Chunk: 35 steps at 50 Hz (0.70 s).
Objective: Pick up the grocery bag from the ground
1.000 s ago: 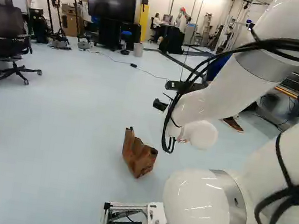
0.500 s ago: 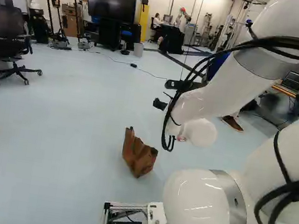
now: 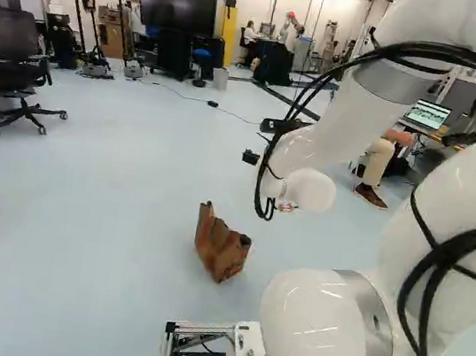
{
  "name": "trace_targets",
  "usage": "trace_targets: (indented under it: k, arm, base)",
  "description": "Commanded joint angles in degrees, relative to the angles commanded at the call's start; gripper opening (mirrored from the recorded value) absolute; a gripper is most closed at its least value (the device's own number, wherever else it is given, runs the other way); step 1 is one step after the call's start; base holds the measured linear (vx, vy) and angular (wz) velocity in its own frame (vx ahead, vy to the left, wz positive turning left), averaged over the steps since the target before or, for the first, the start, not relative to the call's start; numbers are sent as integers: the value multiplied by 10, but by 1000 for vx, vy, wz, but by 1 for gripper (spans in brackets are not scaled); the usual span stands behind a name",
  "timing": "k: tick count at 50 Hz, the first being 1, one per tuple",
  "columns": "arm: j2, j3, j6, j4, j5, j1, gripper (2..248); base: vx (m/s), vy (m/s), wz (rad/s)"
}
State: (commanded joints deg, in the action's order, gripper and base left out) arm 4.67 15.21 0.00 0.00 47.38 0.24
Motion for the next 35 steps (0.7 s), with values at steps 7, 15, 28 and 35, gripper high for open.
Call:
trace_targets:
  k: [7, 15, 28, 35]
  arm:
    - [-31, 31, 0, 0, -44, 5, 247]
    - [-67, 67, 0, 0, -97, 15, 247]
    - [-127, 132, 0, 0, -165, 35, 247]
    - [-163, 169, 0, 0, -184, 45, 247]
  base:
    - [0, 0, 0]
    - [0, 0, 0]
    - [0, 0, 0]
    - [0, 0, 0]
